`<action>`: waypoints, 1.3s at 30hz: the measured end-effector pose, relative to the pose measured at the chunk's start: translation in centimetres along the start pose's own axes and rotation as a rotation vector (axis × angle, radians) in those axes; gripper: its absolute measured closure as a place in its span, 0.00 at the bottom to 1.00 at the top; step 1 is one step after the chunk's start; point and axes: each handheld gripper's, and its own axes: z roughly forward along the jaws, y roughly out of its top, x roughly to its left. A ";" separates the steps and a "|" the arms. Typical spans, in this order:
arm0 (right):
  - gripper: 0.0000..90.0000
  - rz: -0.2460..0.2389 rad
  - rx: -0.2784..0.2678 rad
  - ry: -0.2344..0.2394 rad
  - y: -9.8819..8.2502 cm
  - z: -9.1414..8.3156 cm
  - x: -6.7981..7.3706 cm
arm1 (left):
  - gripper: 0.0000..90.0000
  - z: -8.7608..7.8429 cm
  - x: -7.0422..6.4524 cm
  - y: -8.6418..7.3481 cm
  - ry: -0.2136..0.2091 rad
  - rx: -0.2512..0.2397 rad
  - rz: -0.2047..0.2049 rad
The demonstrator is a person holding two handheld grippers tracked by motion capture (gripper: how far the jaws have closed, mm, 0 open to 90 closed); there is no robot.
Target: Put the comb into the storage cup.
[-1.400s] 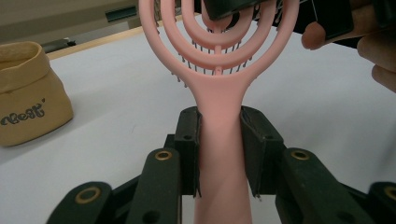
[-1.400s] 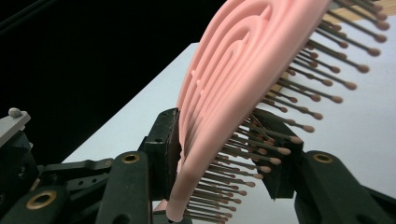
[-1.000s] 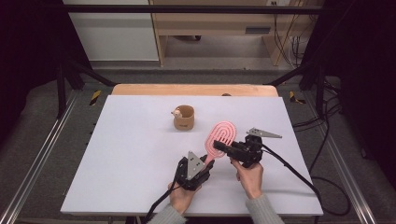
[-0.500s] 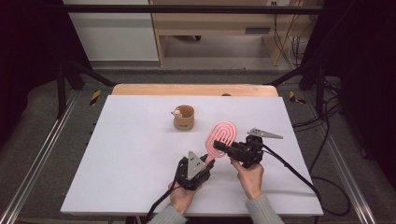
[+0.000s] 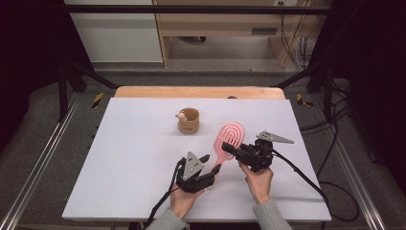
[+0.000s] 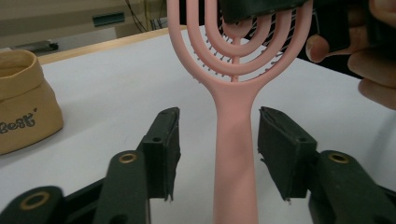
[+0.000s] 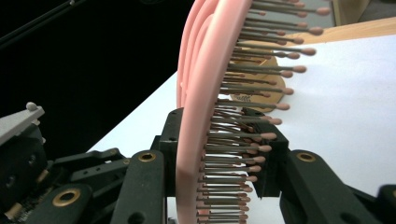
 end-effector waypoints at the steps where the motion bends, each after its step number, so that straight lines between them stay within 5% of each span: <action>1: 0.71 -0.005 -0.008 0.000 0.0 -0.1 0.0 | 0.48 -0.1 0.2 0.1 -0.010 0.002 -0.012; 7: 0.71 -0.016 -0.021 -0.017 0.3 -0.6 0.1 | 0.37 -1.2 1.8 0.7 -0.091 -0.034 -0.086; 15: 0.72 -0.020 -0.031 -0.021 0.5 -0.9 0.2 | 0.29 -2.5 3.4 1.2 -0.101 -0.067 -0.115; 27: 0.72 -0.044 -0.075 -0.020 1.1 -1.9 0.3 | 0.05 -3.8 5.4 2.2 -0.096 -0.065 -0.104; 39: 0.72 -0.060 -0.098 -0.035 1.7 -2.5 0.3 | 0.03 -6.1 8.0 2.1 -0.084 -0.092 -0.098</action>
